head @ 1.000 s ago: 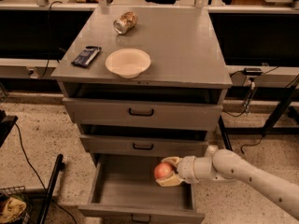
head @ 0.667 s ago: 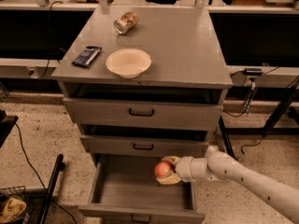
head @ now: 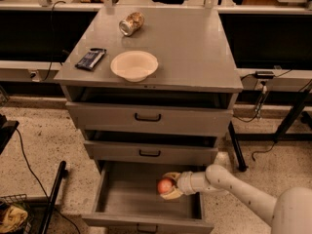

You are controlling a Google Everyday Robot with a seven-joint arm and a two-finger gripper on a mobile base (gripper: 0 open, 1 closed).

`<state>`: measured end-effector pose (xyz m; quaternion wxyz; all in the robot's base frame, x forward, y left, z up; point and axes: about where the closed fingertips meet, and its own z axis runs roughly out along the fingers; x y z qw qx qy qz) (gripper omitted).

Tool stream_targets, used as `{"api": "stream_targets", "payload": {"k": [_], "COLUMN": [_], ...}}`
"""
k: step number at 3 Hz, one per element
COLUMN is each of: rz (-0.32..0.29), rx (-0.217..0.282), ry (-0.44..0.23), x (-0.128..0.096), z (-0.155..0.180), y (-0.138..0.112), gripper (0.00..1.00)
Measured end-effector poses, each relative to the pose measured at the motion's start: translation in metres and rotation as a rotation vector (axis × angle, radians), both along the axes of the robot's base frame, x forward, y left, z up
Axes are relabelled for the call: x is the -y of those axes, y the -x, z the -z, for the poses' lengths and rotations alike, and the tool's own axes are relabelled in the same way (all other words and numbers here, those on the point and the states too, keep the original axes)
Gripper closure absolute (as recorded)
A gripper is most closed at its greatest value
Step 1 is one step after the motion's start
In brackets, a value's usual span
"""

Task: Place apple into bottom drawer

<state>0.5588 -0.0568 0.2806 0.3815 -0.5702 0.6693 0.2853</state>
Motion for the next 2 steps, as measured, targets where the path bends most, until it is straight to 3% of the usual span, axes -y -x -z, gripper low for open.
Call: {"api": "stream_targets", "payload": {"k": [1, 2], "rz": [-0.03, -0.021], "rx": [-0.04, -0.049], "ry": [-0.036, -0.05], "x": [0.006, 0.009], "z": [0.056, 0.075], "y": [-0.009, -0.015], "gripper": [0.74, 0.51]}}
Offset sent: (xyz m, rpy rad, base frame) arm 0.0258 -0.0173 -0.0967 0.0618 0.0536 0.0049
